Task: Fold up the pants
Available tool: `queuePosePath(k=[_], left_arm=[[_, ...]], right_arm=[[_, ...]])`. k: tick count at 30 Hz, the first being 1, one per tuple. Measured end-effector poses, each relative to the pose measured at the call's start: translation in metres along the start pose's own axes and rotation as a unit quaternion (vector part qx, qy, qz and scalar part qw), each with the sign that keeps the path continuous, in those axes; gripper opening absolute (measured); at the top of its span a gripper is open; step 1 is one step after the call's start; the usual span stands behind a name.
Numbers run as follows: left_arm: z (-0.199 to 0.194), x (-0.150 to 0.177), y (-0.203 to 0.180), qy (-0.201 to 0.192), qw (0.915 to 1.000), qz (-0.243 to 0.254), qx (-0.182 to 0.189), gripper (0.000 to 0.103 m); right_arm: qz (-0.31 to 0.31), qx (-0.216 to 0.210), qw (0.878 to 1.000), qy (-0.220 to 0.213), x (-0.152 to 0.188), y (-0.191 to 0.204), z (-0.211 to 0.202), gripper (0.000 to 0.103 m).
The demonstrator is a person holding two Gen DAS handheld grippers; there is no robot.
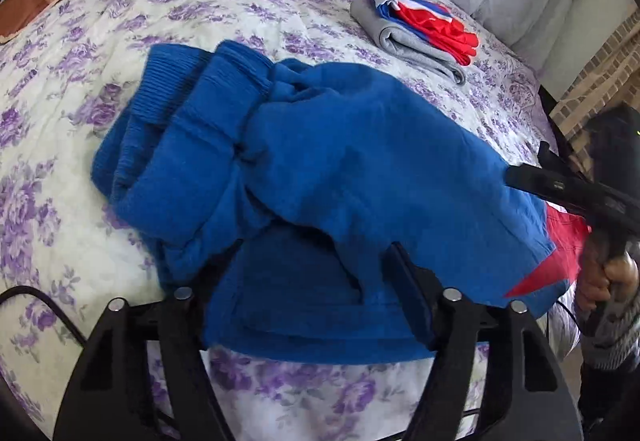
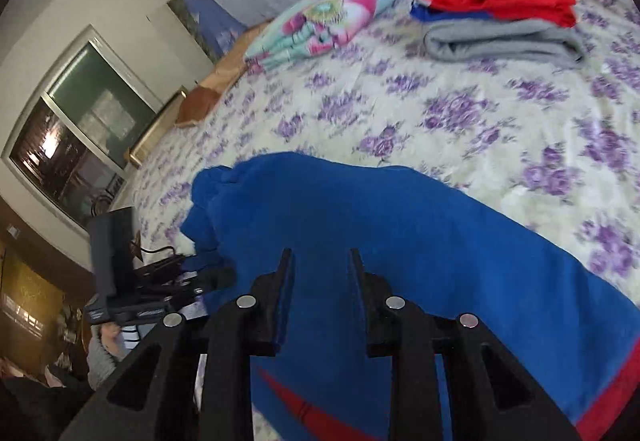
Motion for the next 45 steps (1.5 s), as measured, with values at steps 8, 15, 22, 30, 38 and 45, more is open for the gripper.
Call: queuePosePath(k=[8, 15, 22, 30, 38, 45], left_arm=[[-0.031, -0.001, 0.008, -0.013, 0.9997, -0.016, 0.013, 0.064], [-0.021, -0.015, -0.01, -0.025, 0.9995, 0.015, -0.008, 0.08], [0.0, 0.002, -0.009, 0.002, 0.9972, 0.05, -0.056, 0.081], [0.002, 0.007, -0.01, 0.0, 0.9971, 0.05, -0.056, 0.087], [0.001, 0.008, -0.01, 0.007, 0.9971, 0.05, -0.057, 0.087], [-0.007, 0.013, -0.007, 0.012, 0.998, 0.04, -0.046, 0.087]], right_arm=[[0.037, 0.025, 0.999, -0.012, -0.039, -0.045, 0.009, 0.006], [0.041, 0.025, 0.997, 0.056, -0.065, -0.056, 0.036, 0.034], [-0.031, 0.08, 0.995, 0.06, -0.053, -0.044, 0.062, 0.012], [-0.071, 0.154, 0.985, 0.041, -0.067, -0.053, 0.063, 0.003], [-0.123, 0.151, 0.98, 0.049, -0.048, -0.016, 0.062, 0.003], [-0.066, 0.109, 0.992, -0.007, -0.065, -0.016, 0.05, 0.023]])
Point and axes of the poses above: each gripper's, at about its wrist camera, not at the fingertips, and z roughly the way its jaws point, y to its left, x to its underside, the point moved 7 cm from there along z, roughly the way its jaws point, and after that the axes turned 1 degree about z, right-handed, at the moved point
